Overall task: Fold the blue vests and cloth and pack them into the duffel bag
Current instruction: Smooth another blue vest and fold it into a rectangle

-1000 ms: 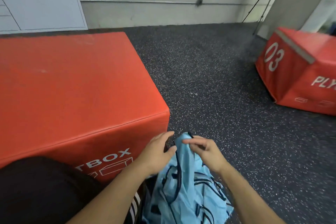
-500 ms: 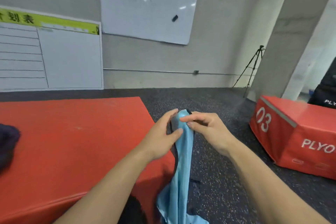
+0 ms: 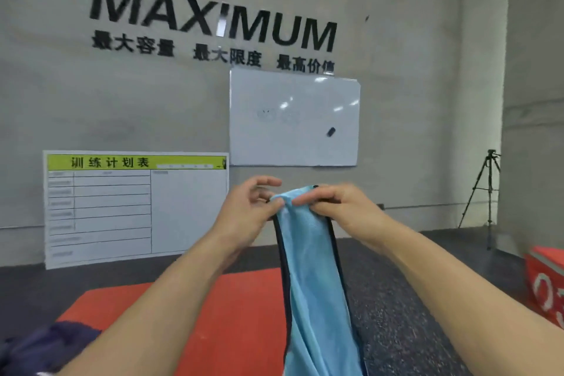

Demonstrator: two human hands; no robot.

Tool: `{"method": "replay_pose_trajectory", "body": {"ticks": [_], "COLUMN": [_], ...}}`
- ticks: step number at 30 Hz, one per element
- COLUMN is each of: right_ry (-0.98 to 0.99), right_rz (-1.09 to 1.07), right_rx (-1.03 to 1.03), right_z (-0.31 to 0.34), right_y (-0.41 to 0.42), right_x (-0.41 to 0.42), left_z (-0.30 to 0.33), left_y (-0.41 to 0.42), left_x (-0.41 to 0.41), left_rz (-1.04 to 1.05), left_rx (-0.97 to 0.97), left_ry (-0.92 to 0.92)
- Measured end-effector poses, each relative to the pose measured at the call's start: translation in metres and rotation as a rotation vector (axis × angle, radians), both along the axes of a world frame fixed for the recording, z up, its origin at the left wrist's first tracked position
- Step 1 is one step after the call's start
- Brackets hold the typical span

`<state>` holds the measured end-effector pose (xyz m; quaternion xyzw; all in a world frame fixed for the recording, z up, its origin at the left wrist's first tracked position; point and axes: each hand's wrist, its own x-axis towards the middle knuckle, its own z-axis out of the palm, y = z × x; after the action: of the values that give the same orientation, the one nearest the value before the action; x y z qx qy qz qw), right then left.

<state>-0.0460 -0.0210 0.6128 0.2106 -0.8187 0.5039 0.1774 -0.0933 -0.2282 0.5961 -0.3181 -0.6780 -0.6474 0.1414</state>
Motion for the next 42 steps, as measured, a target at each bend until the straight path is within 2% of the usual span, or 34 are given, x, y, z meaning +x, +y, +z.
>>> {"method": "replay_pose_trajectory", "body": {"ticks": [5, 9, 15, 18, 26, 38, 42], "right_ry": [0.088, 0.154, 0.109, 0.102, 0.118, 0.157, 0.16], "right_rz": [0.047, 0.005, -0.024, -0.04, -0.151, -0.247, -0.274], "right_rx": [-0.1, -0.107, -0.101, -0.095, -0.114, -0.166, -0.171], "right_z": [0.029, 0.052, 0.065, 0.067, 0.08, 0.092, 0.094], "right_y": [-0.044, -0.065, -0.081, -0.086, -0.07, -0.04, -0.031], "right_x": [-0.012, -0.02, -0.03, -0.032, -0.042, -0.043, -0.042], "left_z": [0.034, 0.026, -0.002, -0.01, -0.025, -0.043, -0.037], "left_y": [-0.04, -0.049, -0.056, -0.059, -0.101, -0.171, -0.192], "left_x": [0.0, 0.001, -0.003, -0.008, -0.022, -0.028, -0.024], "left_rz": [0.083, 0.162, 0.065, 0.053, 0.163, 0.409, 0.373], "left_rx": [-0.008, -0.121, -0.151, -0.173, -0.307, -0.658, -0.71], "left_ry": [0.04, 0.05, -0.095, -0.112, -0.126, -0.077, -0.122]}}
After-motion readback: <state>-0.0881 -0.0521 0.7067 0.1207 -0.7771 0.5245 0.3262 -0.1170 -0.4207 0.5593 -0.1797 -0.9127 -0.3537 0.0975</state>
